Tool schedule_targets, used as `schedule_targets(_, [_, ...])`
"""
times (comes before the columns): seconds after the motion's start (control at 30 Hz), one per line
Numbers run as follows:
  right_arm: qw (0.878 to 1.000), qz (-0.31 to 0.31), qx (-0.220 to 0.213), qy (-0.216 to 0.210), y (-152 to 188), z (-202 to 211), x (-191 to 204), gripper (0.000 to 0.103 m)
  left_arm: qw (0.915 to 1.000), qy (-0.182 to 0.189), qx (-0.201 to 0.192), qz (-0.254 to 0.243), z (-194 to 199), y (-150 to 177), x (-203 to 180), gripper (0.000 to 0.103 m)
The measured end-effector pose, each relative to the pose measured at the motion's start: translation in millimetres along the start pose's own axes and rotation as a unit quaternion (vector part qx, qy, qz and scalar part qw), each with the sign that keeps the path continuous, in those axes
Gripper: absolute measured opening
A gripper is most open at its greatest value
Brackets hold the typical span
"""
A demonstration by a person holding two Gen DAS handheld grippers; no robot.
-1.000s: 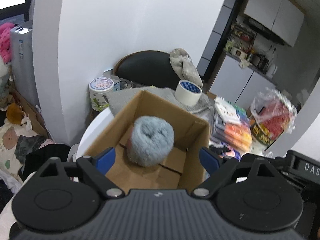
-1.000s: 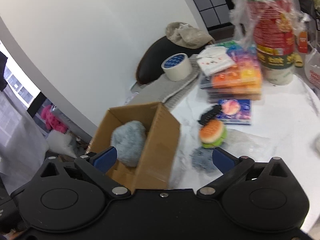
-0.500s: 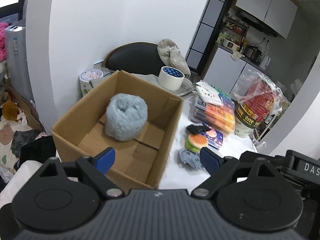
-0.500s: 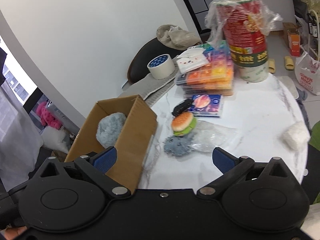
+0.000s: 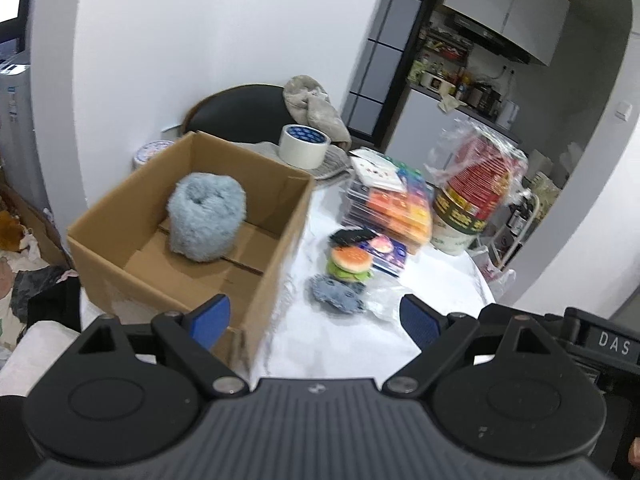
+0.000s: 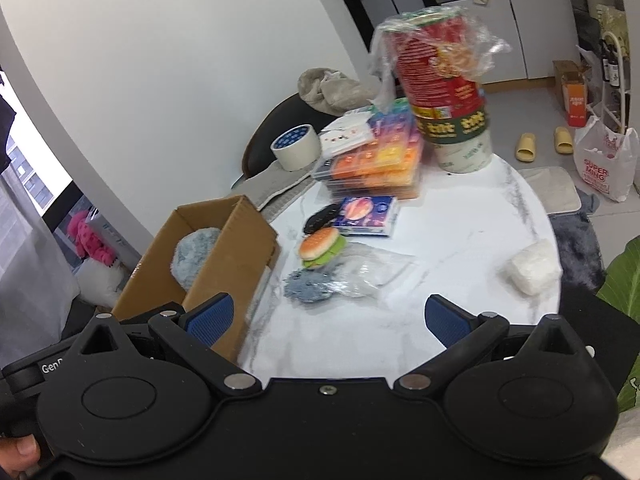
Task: Organize soft objects
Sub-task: 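Withdraw the right tool and reach toward the white bubble-wrap bundle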
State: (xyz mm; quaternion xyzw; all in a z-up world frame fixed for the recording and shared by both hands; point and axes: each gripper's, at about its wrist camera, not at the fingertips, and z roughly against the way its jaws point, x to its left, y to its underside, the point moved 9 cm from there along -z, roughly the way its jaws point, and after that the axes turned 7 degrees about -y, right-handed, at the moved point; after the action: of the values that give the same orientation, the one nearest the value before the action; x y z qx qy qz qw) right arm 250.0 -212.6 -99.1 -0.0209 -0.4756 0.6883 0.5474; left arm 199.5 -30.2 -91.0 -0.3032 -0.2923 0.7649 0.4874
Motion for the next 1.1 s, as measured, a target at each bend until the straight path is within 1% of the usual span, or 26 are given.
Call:
schedule_targets(0.2, [1.0, -0.007, -0.012, 0.014, 2, 11, -25, 0.103, 0.9996, 0.022, -0.004, -0.015, -4, 7, -23, 0.091])
schedule_targets(0.37, [0.999, 0.009, -0.018, 0.029, 1, 13, -39, 0.101, 0.9992, 0.027, -0.005, -0.029, -12, 11, -37, 0.09])
schedule_targets(0.57, [0.999, 0.001, -0.021, 0.041, -2, 10, -60, 0.094, 0.9982, 0.028, 0.0, -0.054, -27, 16, -54, 0.088])
schedule_targets(0.7, [0.998, -0.001, -0.022, 0.059, -1, 6, -78, 0.089, 0.9973, 0.032, 0.003, -0.066, -38, 19, -63, 0.087])
schedule_targets(0.8, [0.997, -0.001, -0.02, 0.07, 0, 2, -89, 0.085, 0.9969, 0.033, 0.005, -0.071, -47, 21, -68, 0.085])
schedule_targets(0.9, [0.997, -0.004, -0.02, 0.08, 0, -2, -100, 0.085, 0.9965, 0.033, 0.009, -0.076, -55, 24, -74, 0.084])
schedule_targets(1.1, [0.996, -0.012, -0.017, 0.091, -3, -14, -121, 0.081, 0.9965, 0.035, 0.018, -0.074, -73, 29, -78, 0.076])
